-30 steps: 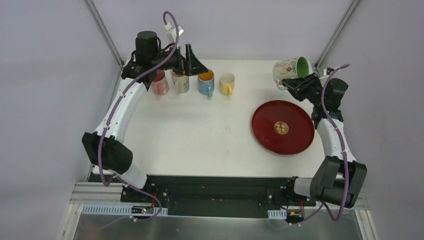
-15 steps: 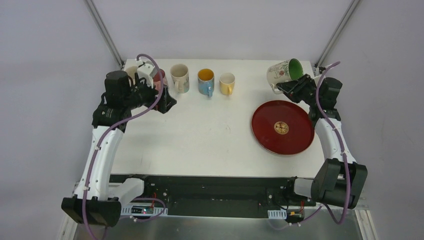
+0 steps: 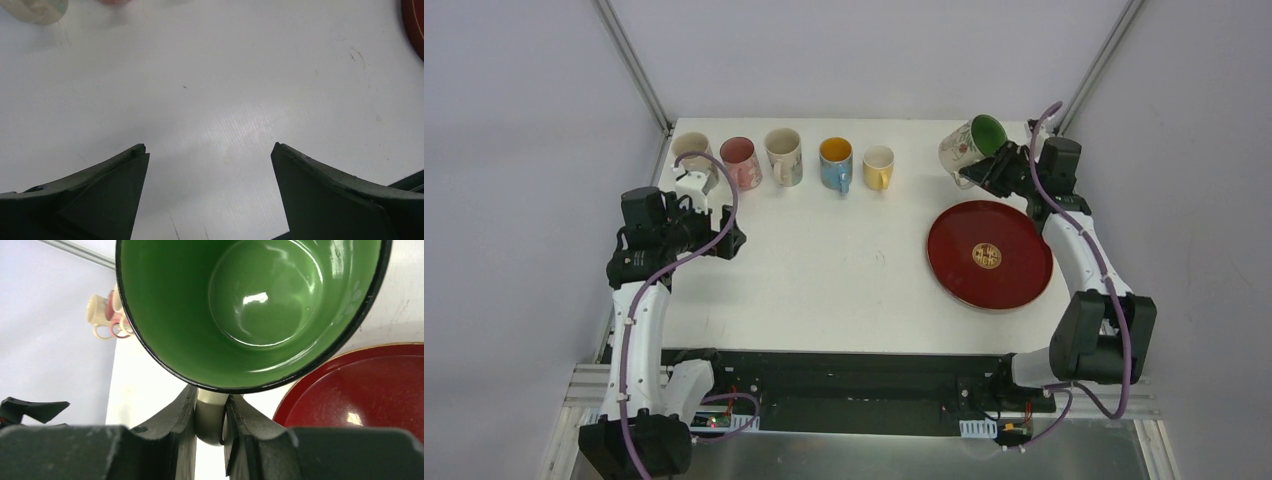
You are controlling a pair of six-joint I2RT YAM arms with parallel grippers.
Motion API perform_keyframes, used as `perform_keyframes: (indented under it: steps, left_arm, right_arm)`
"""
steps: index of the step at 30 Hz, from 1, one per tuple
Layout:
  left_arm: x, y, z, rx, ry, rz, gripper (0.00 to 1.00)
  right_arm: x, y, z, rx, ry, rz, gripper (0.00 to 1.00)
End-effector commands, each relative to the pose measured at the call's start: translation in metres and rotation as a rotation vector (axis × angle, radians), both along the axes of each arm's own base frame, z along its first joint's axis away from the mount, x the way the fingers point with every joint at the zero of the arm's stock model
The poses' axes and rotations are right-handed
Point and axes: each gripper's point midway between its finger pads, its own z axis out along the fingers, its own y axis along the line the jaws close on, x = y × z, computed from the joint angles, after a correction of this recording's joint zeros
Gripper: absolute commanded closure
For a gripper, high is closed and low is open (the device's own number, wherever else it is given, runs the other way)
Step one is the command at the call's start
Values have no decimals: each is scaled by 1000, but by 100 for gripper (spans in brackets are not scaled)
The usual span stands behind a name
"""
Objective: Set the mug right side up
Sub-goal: Place the cup at the corner of the board.
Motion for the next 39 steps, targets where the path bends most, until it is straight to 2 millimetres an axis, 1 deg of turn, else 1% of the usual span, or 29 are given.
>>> perform_keyframes:
  steps: [1,5,8,11,13,19,31,36,39]
  left_arm:
    - [-2,5,-5,-16,-27,-18,1]
    - [-2,10,-11,-41,-44,1,1]
    - [-4,12,-11,-33,-64,6,1]
    - [-8,13,-10,-17,-85,5,1]
    - [-11,13,-11,-7,-96,3,1]
    - [-15,13,-10,1,-115,3,1]
    - [-15,15,-10,-1,-116,10,1]
    - [-15,16,-8,-1,-121,11,1]
    - [-15,16,-8,-3,-122,13,1]
  right_arm:
    - [27,7,54,-147,-268,65,100]
    - [37,25,31,-248,-256,112,100]
    - [48,32,12,-335,-252,119,100]
    - [58,40,-5,-366,-238,114,100]
    - [64,47,-14,-376,-237,111,100]
    - [80,58,-31,-436,-243,51,100]
    - [95,56,-51,-543,-232,-39,100]
    - [105,42,-64,-616,-193,-119,100]
    - [108,43,-75,-616,-173,-112,100]
